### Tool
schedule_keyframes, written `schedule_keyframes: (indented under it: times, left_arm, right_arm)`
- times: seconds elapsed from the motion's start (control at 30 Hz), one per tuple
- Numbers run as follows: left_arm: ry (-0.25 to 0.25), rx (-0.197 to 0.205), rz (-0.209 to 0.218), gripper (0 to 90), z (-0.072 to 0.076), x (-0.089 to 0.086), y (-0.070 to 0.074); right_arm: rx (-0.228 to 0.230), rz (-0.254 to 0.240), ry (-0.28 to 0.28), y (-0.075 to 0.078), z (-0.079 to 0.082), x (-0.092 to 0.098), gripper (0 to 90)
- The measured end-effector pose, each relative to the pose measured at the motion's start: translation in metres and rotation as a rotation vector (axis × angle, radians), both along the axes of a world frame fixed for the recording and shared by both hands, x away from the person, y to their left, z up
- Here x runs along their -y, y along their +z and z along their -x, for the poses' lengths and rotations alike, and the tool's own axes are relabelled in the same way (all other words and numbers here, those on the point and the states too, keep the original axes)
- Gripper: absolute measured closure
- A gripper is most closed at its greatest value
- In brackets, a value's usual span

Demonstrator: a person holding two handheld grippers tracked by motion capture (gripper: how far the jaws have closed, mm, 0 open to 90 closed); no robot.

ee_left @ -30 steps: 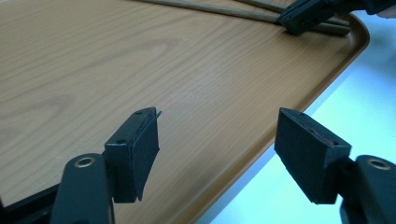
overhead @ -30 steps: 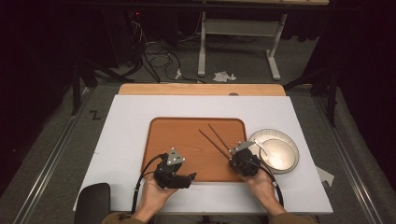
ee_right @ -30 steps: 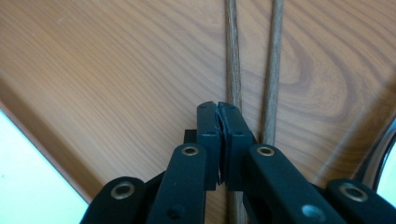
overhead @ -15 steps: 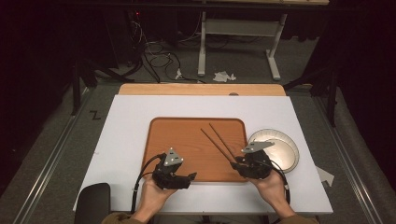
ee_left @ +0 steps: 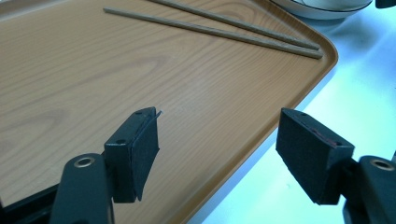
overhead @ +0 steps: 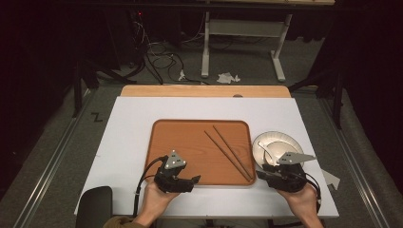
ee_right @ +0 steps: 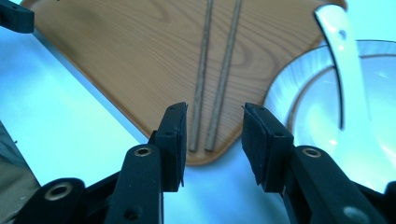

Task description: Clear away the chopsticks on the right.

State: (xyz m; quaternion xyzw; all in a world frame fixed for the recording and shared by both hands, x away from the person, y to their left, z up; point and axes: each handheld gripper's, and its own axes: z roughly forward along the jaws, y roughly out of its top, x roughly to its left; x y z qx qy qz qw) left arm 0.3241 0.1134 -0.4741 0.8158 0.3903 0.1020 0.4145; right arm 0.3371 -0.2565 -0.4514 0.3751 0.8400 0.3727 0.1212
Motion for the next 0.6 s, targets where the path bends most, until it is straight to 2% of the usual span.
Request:
schedule_keyframes:
  times: [0.17, 0.43, 0.6]
  left_arm:
    - [-0.007, 0.008, -0.013, 29.8, 0.001, 0.001, 0.0]
    - [0.003, 0.019, -0.022, 30.2, 0.001, -0.002, 0.0]
    - [-0.001, 0.017, -0.038, 29.9, -0.001, -0.001, -0.003]
  right_arm:
    - [0.005, -0.002, -0.024, -0.008, 0.008, 0.01, 61.3]
    - [-0.007, 0.006, -0.002, -0.016, 0.012, 0.011, 60.6]
    - [0.003, 0.009, 0.014, -0.019, 0.01, 0.013, 59.8]
